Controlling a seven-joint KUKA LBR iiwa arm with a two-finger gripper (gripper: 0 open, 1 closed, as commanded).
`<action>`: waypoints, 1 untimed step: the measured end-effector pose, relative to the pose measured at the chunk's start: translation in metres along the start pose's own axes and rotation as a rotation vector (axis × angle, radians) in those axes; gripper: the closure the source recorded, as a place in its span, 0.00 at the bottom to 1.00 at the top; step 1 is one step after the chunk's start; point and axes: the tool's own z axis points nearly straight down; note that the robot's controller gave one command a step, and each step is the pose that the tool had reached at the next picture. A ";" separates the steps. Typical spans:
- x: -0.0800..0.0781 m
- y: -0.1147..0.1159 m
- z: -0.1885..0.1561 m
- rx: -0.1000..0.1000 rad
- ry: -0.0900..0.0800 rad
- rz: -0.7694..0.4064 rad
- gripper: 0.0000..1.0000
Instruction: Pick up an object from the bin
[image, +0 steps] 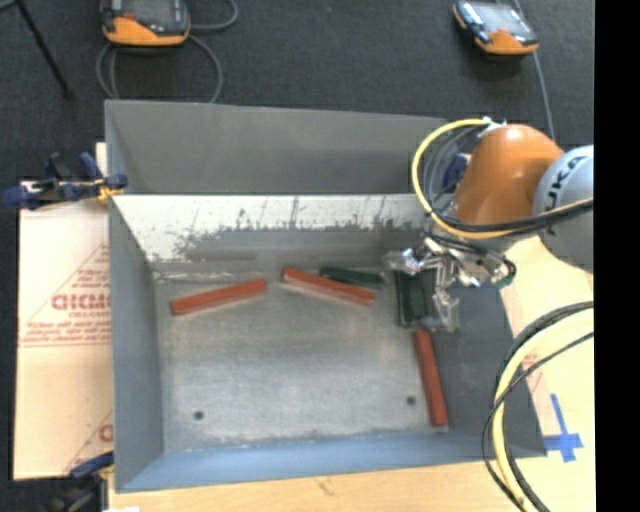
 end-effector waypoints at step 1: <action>0.002 0.008 -0.002 0.004 -0.004 -0.289 0.00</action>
Offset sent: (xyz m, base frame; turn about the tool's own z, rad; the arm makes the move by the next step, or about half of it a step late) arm -0.0092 -0.0042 -0.0017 -0.4513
